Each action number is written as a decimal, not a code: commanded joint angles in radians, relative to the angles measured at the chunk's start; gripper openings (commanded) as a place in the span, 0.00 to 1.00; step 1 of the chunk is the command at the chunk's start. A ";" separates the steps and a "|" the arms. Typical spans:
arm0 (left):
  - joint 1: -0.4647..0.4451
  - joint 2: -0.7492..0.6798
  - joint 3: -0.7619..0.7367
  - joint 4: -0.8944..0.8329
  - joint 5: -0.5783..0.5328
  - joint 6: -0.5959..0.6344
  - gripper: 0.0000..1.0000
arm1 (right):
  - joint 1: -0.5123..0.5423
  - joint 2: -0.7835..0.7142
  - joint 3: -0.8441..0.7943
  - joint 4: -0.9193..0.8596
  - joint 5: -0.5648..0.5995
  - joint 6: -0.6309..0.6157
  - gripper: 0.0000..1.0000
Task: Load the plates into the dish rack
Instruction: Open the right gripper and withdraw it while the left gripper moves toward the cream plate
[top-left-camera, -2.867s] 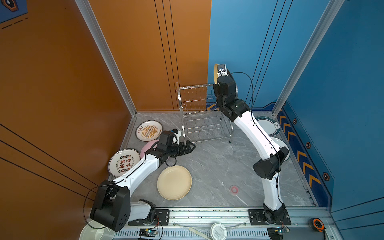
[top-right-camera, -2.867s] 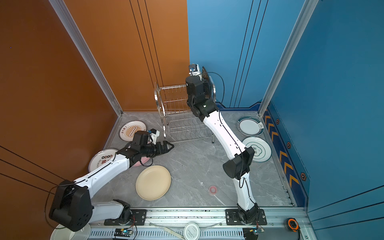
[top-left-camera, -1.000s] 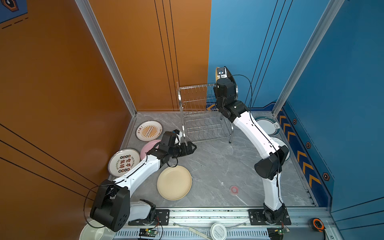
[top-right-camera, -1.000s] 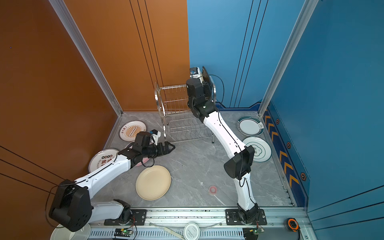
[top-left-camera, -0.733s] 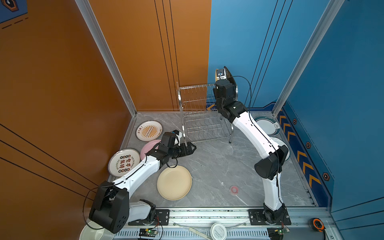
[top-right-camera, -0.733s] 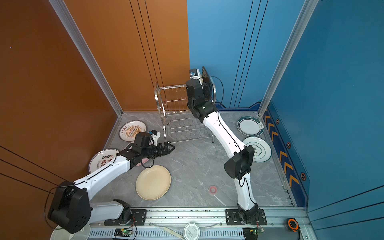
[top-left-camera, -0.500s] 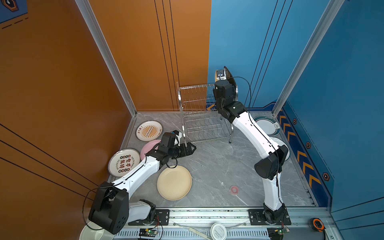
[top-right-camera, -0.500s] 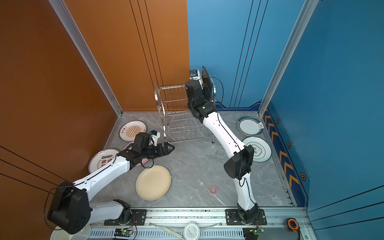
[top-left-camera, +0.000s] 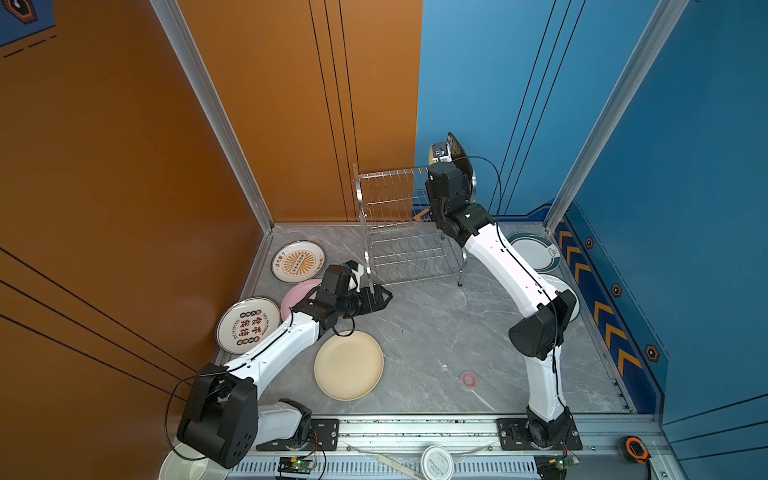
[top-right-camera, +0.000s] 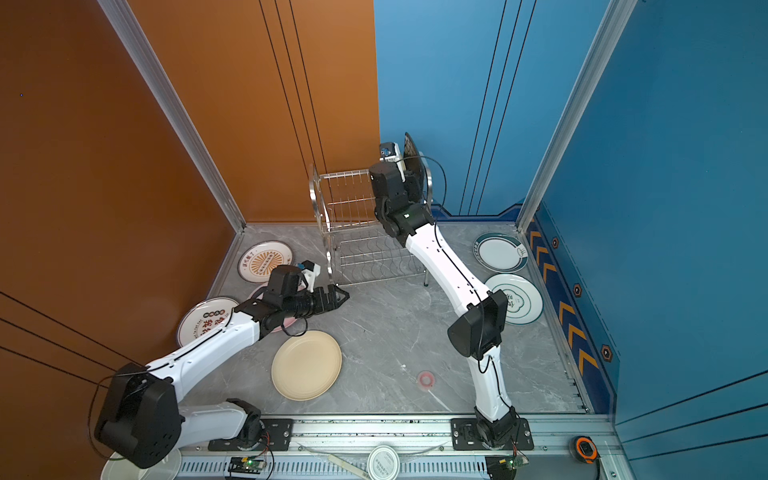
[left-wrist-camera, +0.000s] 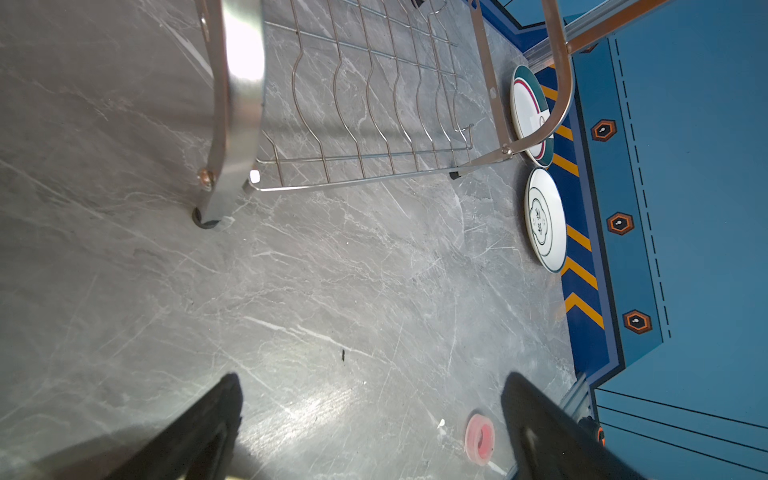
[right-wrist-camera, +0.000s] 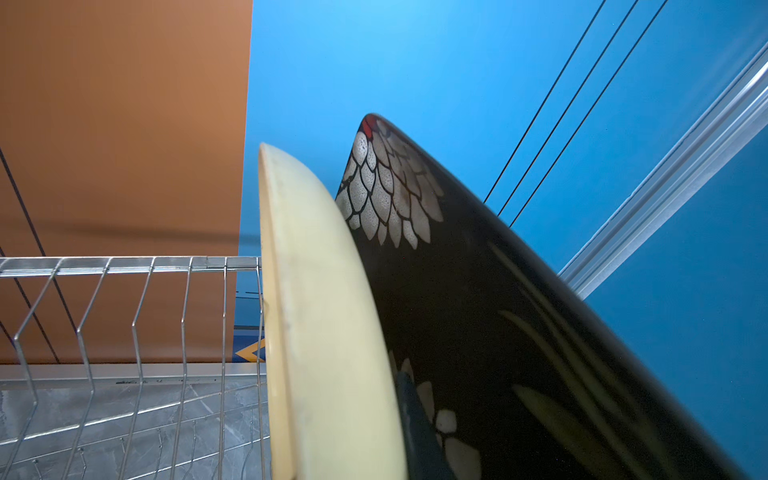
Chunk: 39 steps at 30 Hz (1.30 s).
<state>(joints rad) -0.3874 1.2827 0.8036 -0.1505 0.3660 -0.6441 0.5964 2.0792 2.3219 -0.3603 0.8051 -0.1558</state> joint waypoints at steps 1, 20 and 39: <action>0.005 -0.020 -0.019 -0.009 0.001 0.008 0.98 | 0.004 -0.043 -0.010 -0.015 0.011 0.018 0.21; 0.004 -0.078 -0.037 -0.029 0.004 0.010 0.98 | 0.036 -0.168 -0.097 -0.040 -0.001 0.072 0.50; 0.018 -0.230 -0.034 -0.304 -0.146 0.024 0.98 | 0.168 -0.448 -0.325 -0.220 -0.044 0.281 0.66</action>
<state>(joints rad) -0.3779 1.0893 0.7731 -0.3458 0.2924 -0.6395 0.7425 1.6821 2.0232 -0.4858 0.7803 0.0429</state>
